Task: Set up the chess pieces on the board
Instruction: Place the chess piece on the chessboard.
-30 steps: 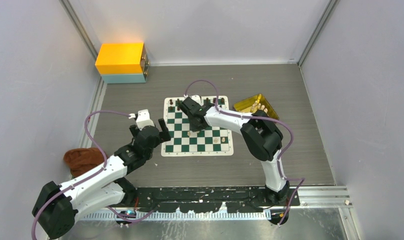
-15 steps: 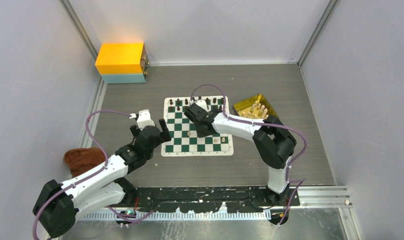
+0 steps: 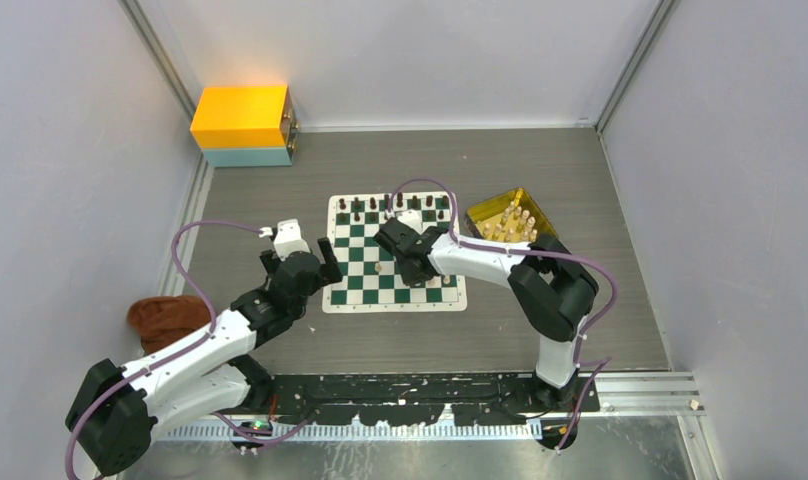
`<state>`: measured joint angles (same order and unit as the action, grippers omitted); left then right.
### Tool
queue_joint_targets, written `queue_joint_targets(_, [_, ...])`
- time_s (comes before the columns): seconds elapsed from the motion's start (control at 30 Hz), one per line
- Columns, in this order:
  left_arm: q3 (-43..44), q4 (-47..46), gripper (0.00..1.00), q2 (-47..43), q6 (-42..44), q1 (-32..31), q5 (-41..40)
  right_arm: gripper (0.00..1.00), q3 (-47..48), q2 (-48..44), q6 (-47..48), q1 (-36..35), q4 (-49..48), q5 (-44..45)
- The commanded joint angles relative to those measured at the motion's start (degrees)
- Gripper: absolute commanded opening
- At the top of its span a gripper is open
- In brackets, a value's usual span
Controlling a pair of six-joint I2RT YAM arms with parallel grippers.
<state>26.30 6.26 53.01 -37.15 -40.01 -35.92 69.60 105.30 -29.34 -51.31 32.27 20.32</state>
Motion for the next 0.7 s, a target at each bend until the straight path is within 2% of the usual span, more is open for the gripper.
queue_joint_targets(0.0, [-0.37, -2.13, 0.99, -0.69, -0.82, 0.02, -1.08, 0.04, 0.00, -3.75, -1.24, -0.37, -1.06, 1.70])
queue_joint_targets(0.13, [-0.46, -1.89, 0.99, -0.85, -0.85, 0.02, -1.07, 0.06, -0.16, -3.64, -1.23, -0.36, -1.24, 1.73])
queue_joint_targets(0.3, [-0.69, -1.86, 0.99, -1.06, -0.83, 0.01, -1.08, 0.17, -0.54, -3.26, -1.30, -0.38, -1.42, 1.77])
queue_joint_targets(0.53, [-1.01, -1.63, 0.99, -1.46, -0.85, 0.01, -1.08, 0.20, -0.96, -3.17, -1.51, -0.41, -1.94, 1.60])
queue_joint_targets(0.67, [-1.17, -1.60, 0.99, -1.73, -0.91, 0.02, -1.04, 0.25, -1.20, -3.08, -1.50, -0.42, -2.16, 1.48])
